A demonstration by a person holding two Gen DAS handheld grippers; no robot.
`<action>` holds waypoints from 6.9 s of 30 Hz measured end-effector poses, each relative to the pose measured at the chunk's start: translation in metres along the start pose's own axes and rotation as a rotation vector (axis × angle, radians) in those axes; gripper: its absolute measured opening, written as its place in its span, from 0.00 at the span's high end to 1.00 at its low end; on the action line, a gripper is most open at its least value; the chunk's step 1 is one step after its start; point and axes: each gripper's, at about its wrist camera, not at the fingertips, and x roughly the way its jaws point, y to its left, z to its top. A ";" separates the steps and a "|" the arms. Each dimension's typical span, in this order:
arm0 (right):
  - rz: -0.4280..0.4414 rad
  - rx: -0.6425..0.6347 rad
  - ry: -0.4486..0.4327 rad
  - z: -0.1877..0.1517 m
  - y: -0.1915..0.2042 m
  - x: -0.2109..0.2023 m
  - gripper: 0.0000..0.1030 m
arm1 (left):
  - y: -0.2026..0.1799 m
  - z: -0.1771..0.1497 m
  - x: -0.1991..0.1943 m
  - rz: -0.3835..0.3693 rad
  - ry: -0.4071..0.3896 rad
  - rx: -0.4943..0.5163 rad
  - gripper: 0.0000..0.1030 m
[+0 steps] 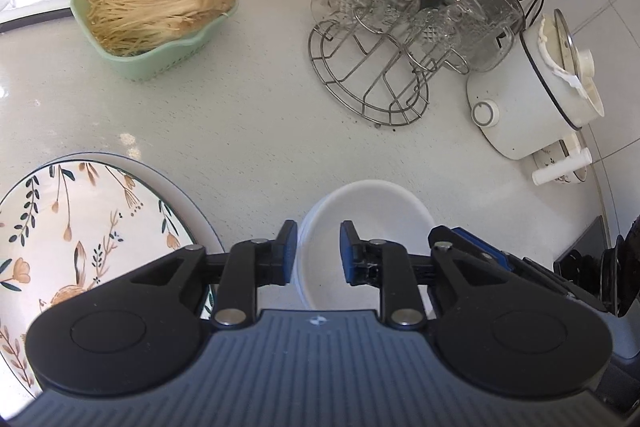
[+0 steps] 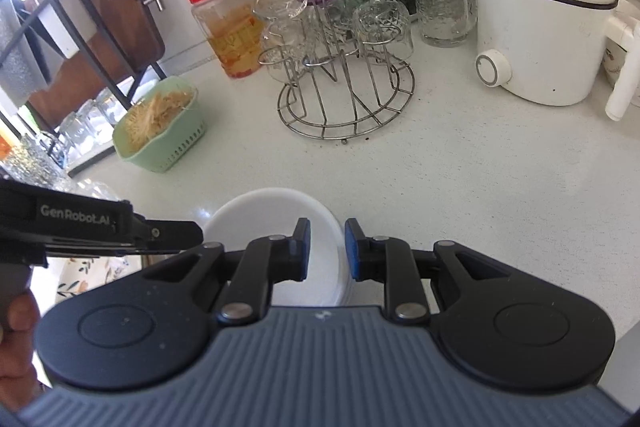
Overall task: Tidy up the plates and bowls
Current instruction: 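Carry the large white bowl over the deer-pattern plate stack with both grippers, then lower the white bowl onto the plate stack and open both grippers, then pull both grippers back and up from the plate stack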
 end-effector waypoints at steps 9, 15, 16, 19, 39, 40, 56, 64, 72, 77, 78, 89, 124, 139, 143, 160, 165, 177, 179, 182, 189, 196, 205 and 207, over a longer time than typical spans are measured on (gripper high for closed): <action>-0.004 0.053 0.011 -0.005 -0.015 0.007 0.65 | -0.004 -0.002 0.019 0.005 0.014 0.053 0.74; 0.020 0.092 0.084 -0.015 -0.022 0.020 0.65 | -0.003 -0.009 0.021 0.011 -0.005 0.055 0.74; 0.023 0.097 0.090 -0.016 -0.023 0.022 0.65 | -0.002 -0.009 0.022 0.010 0.003 0.053 0.74; 0.026 0.137 0.105 -0.014 -0.024 0.024 0.65 | -0.003 -0.009 0.025 0.029 0.029 0.079 0.74; 0.014 0.102 0.157 -0.021 -0.018 0.036 0.73 | -0.015 -0.004 0.050 0.081 0.078 0.153 0.74; 0.008 0.092 0.156 -0.021 -0.017 0.036 0.73 | -0.014 -0.004 0.052 0.079 0.082 0.148 0.74; 0.017 0.143 0.139 -0.023 -0.020 0.036 0.82 | -0.012 -0.005 0.051 0.061 0.096 0.156 0.74; 0.041 0.187 0.124 -0.023 -0.022 0.020 0.82 | -0.017 -0.009 0.033 0.029 0.098 0.157 0.74; 0.048 0.189 0.084 -0.016 -0.017 -0.007 0.82 | -0.025 -0.008 0.003 -0.004 0.063 0.158 0.74; 0.055 0.204 0.070 -0.016 -0.016 -0.022 0.82 | -0.028 -0.007 -0.015 -0.032 0.048 0.149 0.74; 0.054 0.201 0.067 -0.016 -0.014 -0.025 0.82 | -0.028 -0.008 -0.019 -0.032 0.044 0.149 0.74; 0.053 0.150 0.047 -0.017 0.008 -0.032 0.82 | -0.019 -0.017 -0.038 -0.004 0.014 0.141 0.74; 0.088 -0.015 0.094 -0.027 0.154 0.024 0.81 | 0.141 -0.002 -0.073 0.032 -0.018 -0.017 0.74; 0.050 0.023 0.125 -0.032 0.177 0.045 0.80 | 0.168 0.004 -0.060 0.034 0.015 0.019 0.74; 0.057 0.010 0.117 -0.032 0.184 0.047 0.80 | 0.175 0.006 -0.063 0.035 0.006 0.006 0.74; 0.062 -0.060 0.056 -0.011 0.189 0.015 0.61 | 0.157 0.012 -0.106 0.039 -0.096 0.093 0.57; 0.082 -0.100 0.016 -0.002 0.188 -0.014 0.61 | 0.135 0.009 -0.144 0.054 -0.191 0.121 0.57; 0.139 -0.109 -0.257 0.018 0.173 -0.129 0.61 | 0.075 -0.032 -0.241 0.088 -0.403 0.182 0.55; 0.153 -0.113 -0.289 0.017 0.170 -0.144 0.61 | 0.065 -0.042 -0.253 0.099 -0.422 0.194 0.55; 0.169 -0.127 -0.325 0.012 0.167 -0.165 0.61 | 0.053 -0.059 -0.270 0.106 -0.451 0.204 0.55; 0.233 -0.135 -0.351 -0.011 0.154 -0.214 0.61 | 0.033 -0.104 -0.291 0.125 -0.484 0.180 0.55; 0.227 -0.153 -0.362 -0.043 0.135 -0.245 0.61 | 0.017 -0.156 -0.298 0.142 -0.468 0.150 0.55; 0.207 -0.152 -0.327 -0.085 0.110 -0.265 0.61 | 0.000 -0.218 -0.300 0.181 -0.449 0.126 0.54; 0.201 -0.155 -0.328 -0.094 0.106 -0.269 0.61 | -0.002 -0.232 -0.299 0.177 -0.448 0.123 0.38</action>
